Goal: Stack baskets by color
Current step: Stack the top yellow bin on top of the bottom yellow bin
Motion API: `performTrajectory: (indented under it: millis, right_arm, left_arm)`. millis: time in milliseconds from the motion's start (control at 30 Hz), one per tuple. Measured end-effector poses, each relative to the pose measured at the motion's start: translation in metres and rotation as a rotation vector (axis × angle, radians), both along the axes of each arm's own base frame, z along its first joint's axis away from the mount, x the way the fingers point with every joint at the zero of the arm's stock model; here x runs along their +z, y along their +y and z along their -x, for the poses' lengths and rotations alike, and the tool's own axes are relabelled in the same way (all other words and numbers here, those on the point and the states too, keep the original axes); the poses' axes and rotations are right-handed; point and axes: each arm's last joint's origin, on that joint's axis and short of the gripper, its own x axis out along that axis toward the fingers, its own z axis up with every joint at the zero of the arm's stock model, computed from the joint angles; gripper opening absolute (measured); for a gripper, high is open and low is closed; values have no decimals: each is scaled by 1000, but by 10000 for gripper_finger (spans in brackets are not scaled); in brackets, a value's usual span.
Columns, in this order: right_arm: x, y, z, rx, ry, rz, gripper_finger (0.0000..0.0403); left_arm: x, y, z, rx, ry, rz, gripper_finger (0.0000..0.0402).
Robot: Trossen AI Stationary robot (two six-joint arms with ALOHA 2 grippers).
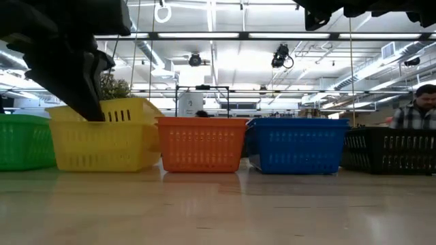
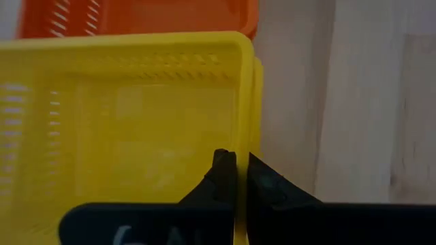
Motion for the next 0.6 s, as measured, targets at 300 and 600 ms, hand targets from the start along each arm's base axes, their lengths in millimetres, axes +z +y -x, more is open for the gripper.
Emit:
performTrajectory:
  millis: [300,600]
  right_arm:
    - [1,0,0,0,-5,-2,125]
    - [0,0,0,0,-5,0,125]
  left_arm:
    - [0,3,-4,-13,10,35,11]
    - [15,-3,-12,-50,-27,51,81]
